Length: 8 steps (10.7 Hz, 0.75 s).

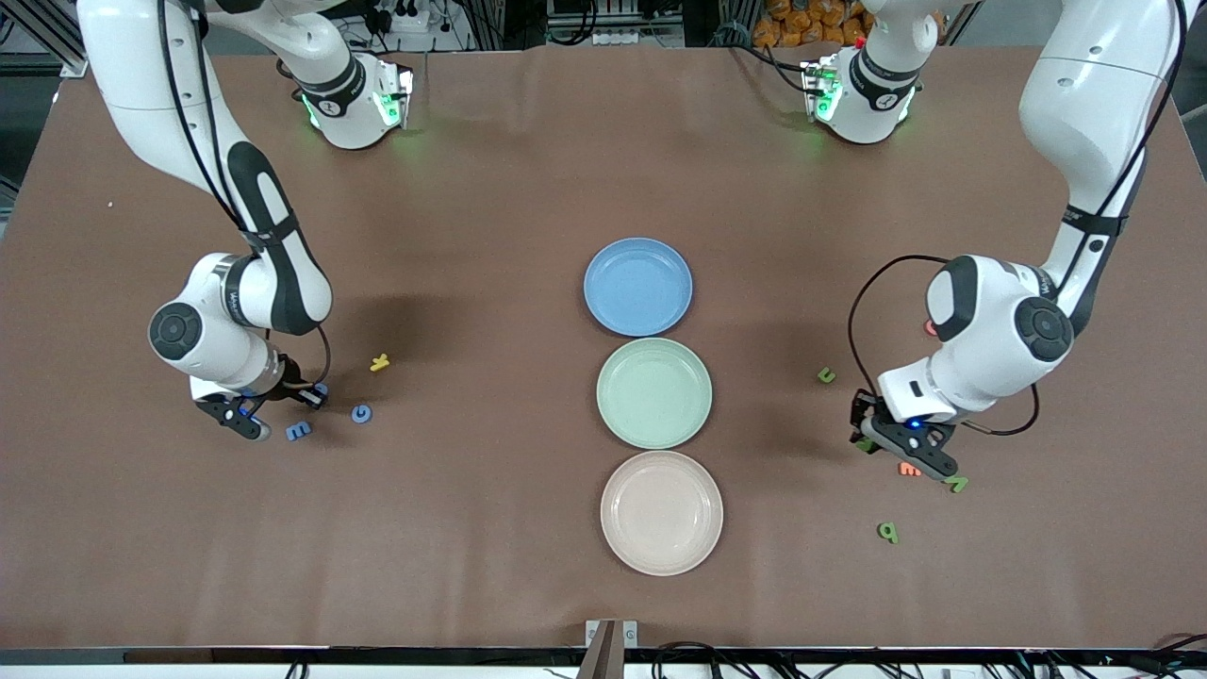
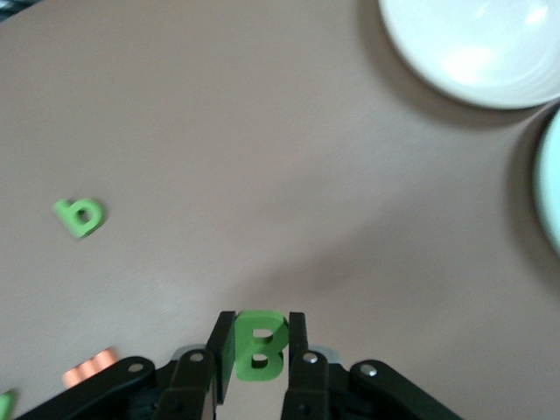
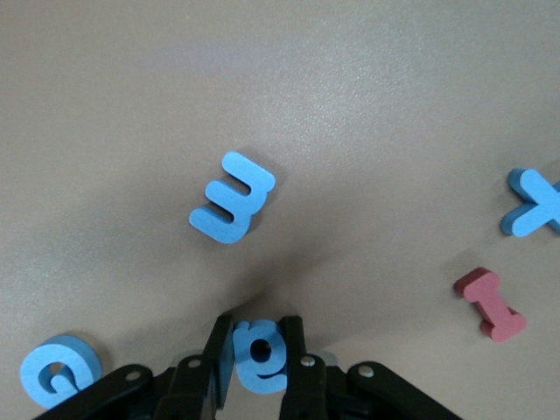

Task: Sort letters by color into matching plates
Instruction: 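Carry the green B to the green plate while the right gripper lifts the e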

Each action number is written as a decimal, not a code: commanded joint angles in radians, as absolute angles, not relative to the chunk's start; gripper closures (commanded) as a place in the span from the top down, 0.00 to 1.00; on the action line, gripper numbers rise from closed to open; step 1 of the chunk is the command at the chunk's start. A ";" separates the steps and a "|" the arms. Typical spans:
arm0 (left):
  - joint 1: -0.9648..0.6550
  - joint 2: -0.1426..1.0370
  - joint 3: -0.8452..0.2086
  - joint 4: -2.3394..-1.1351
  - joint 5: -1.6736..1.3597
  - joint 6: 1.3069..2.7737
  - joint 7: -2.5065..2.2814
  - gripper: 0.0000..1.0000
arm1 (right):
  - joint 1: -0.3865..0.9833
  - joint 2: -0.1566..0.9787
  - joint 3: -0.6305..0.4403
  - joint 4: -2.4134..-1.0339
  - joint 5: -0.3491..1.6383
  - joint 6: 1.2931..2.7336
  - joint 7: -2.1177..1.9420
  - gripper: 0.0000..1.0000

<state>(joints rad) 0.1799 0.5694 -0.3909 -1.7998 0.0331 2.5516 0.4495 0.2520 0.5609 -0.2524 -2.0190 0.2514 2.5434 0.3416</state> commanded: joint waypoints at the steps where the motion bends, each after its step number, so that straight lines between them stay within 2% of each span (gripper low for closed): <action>1: 0.112 0.558 -0.413 -1.743 0.025 2.443 0.277 0.00 | 0.245 0.545 -0.242 -2.054 0.261 2.549 0.325 0.10; 3: 0.063 0.557 -0.413 -1.714 0.029 2.392 0.155 0.00 | 0.245 0.522 -0.235 -2.046 0.250 2.533 0.272 0.05; 5: -0.026 0.563 -0.403 -1.692 0.061 2.379 0.019 0.00 | 0.241 0.476 -0.236 -2.027 0.223 2.453 0.191 0.05; 8: -0.135 0.606 -0.397 -1.642 0.130 2.378 -0.219 0.00 | 0.258 0.463 -0.215 -1.915 0.115 2.303 0.156 0.05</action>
